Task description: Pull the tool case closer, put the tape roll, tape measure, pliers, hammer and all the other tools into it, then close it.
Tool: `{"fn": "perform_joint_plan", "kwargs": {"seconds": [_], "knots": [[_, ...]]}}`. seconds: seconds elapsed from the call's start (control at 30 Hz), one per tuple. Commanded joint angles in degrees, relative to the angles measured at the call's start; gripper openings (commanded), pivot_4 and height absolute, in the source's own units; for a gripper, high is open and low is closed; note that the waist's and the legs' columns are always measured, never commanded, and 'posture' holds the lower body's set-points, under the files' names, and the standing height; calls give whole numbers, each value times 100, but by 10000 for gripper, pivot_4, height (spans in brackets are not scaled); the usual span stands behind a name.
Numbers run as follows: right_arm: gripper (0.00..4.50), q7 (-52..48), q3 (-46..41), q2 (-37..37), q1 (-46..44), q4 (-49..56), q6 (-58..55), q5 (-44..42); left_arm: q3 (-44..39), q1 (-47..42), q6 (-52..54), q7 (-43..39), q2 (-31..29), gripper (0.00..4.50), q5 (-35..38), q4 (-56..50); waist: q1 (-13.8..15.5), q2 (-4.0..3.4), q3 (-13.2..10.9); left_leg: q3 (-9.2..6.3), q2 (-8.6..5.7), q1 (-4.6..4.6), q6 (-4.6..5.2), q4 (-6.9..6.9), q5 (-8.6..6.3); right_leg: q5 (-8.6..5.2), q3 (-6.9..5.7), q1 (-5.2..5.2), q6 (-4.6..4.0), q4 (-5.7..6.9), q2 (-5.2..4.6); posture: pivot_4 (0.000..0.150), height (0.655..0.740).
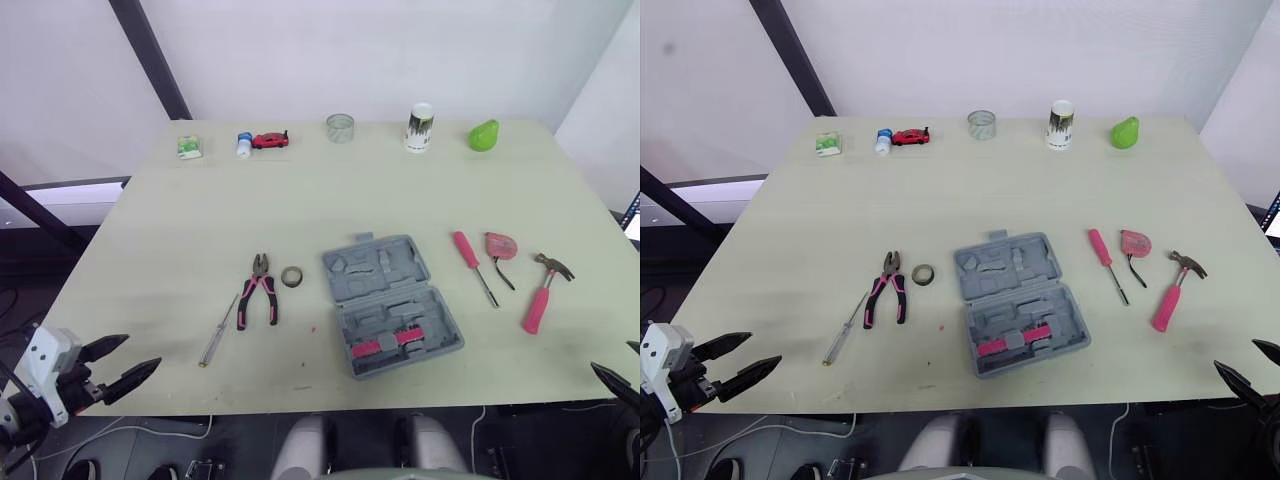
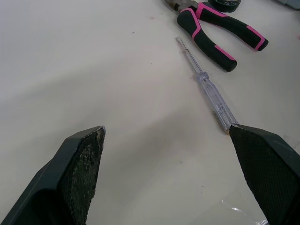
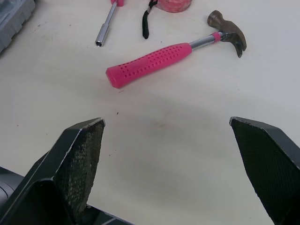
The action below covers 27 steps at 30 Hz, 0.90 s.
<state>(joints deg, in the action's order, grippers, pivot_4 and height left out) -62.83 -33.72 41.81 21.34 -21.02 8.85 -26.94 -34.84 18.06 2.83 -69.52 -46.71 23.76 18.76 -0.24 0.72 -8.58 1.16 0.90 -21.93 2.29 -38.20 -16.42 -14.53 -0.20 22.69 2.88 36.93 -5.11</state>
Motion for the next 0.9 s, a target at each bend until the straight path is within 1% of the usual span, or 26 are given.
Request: {"fn": "perform_joint_plan", "kwargs": {"seconds": [0.03,0.4,0.57,0.77,0.9], "knots": [[45000,-68,-161,109,23,258,-120,-159,-41,20,-156,140,-9,44650,-36,4,-4,0,0,0,0,0,0,0,0,0,0,0,0,0,0,1500,7400],[45000,113,-110,62,155,1025,-586,-113,-7,22,-70,329,64,44650,54,34,-34,-3,0,0,0,-3,-1,2,-1,0,0,1,0,-2,-2,1500,7400],[45000,123,-69,88,19,1120,-701,-102,4,1,-60,406,68,44650,56,-30,-34,-4,0,0,0,-3,-1,3,-1,0,0,1,0,-3,-3,1500,7400],[45000,137,107,143,-284,1324,-880,-45,169,-160,368,412,13,44650,236,-678,-32,-3,0,0,0,-4,-1,3,-1,0,0,1,0,-3,-3,1500,7400],[45000,413,361,202,-708,1559,-1217,19,517,-472,627,607,-7,44650,172,-1245,-35,-6,-2,0,0,-4,-1,3,-1,1,0,1,0,-3,-3,1500,7400]]}}
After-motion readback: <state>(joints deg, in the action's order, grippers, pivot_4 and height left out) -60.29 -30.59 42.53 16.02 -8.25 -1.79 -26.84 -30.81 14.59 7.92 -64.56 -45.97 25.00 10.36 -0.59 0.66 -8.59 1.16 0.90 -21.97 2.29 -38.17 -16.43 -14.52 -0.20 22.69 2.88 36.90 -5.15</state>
